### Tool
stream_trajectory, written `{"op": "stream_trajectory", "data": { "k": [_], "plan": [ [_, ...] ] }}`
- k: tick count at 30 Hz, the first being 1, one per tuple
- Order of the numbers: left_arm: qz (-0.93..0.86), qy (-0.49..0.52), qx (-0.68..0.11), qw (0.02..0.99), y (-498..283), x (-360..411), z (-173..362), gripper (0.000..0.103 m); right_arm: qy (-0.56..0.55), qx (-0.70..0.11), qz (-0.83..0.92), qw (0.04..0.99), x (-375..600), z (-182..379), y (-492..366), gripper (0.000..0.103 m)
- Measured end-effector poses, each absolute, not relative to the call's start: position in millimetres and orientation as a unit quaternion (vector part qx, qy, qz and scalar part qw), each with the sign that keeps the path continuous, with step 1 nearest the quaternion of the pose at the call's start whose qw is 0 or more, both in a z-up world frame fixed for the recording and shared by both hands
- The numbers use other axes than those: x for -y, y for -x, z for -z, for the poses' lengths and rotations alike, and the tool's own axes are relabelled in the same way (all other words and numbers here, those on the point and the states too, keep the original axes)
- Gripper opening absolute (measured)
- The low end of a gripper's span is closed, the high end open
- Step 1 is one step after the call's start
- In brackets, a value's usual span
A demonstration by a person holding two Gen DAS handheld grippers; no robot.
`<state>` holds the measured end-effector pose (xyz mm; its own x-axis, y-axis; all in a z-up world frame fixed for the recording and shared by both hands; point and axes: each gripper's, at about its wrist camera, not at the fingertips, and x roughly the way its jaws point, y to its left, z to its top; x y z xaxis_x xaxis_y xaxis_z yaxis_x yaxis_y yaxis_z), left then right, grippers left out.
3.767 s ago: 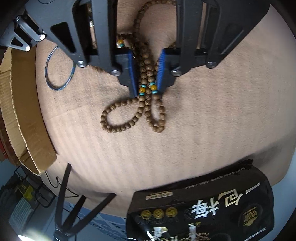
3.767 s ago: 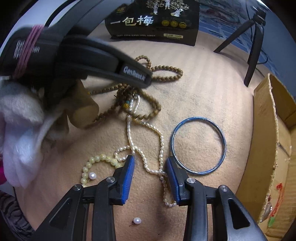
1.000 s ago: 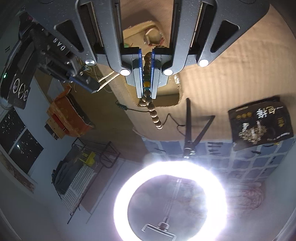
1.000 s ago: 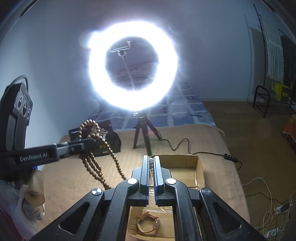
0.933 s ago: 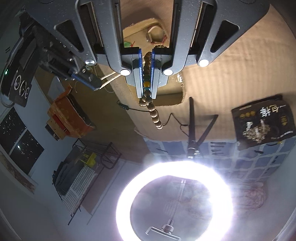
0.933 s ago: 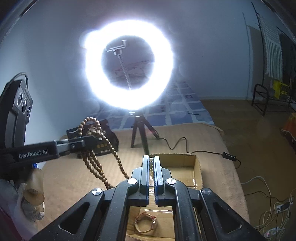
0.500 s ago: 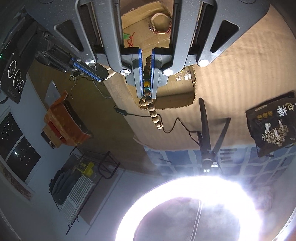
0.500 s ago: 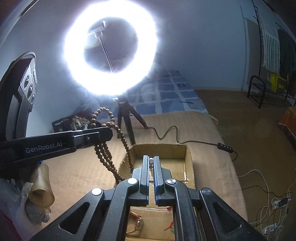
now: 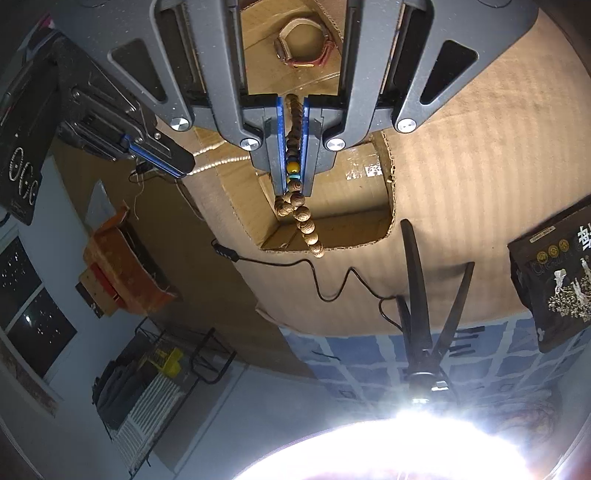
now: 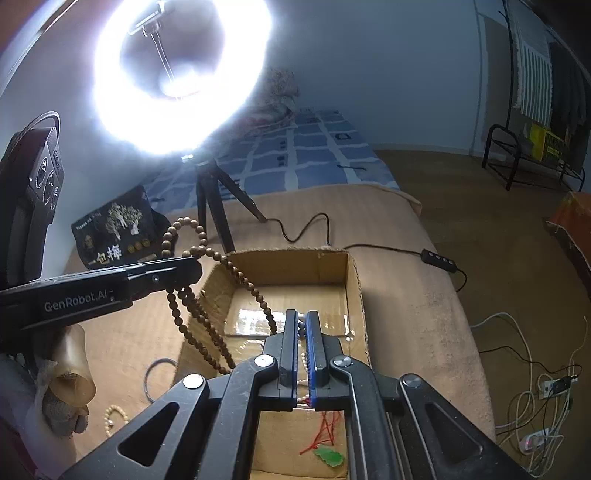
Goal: Organize jewelry
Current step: 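Carry both strands over the cardboard box and open both tools to drop them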
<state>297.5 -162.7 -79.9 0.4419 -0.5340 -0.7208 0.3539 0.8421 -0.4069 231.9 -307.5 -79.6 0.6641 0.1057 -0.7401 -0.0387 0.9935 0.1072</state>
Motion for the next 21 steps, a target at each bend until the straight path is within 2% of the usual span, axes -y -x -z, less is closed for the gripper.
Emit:
{"op": "stream_trajectory", "data": {
  "k": [9, 21],
  "plan": [
    [0.289, 0.079, -0.447, 0.843, -298.9, 167.0, 64.2, 0.004, -0.036, -0.424, -0.035, 0.904, 307.8, 91.5, -235.7, 0.001],
    [0.284, 0.068, -0.493, 0.819, -315.5, 171.1, 99.8, 0.004, -0.033, -0.442, -0.046, 0.895, 304.5, 102.8, -240.1, 0.002]
  ]
}}
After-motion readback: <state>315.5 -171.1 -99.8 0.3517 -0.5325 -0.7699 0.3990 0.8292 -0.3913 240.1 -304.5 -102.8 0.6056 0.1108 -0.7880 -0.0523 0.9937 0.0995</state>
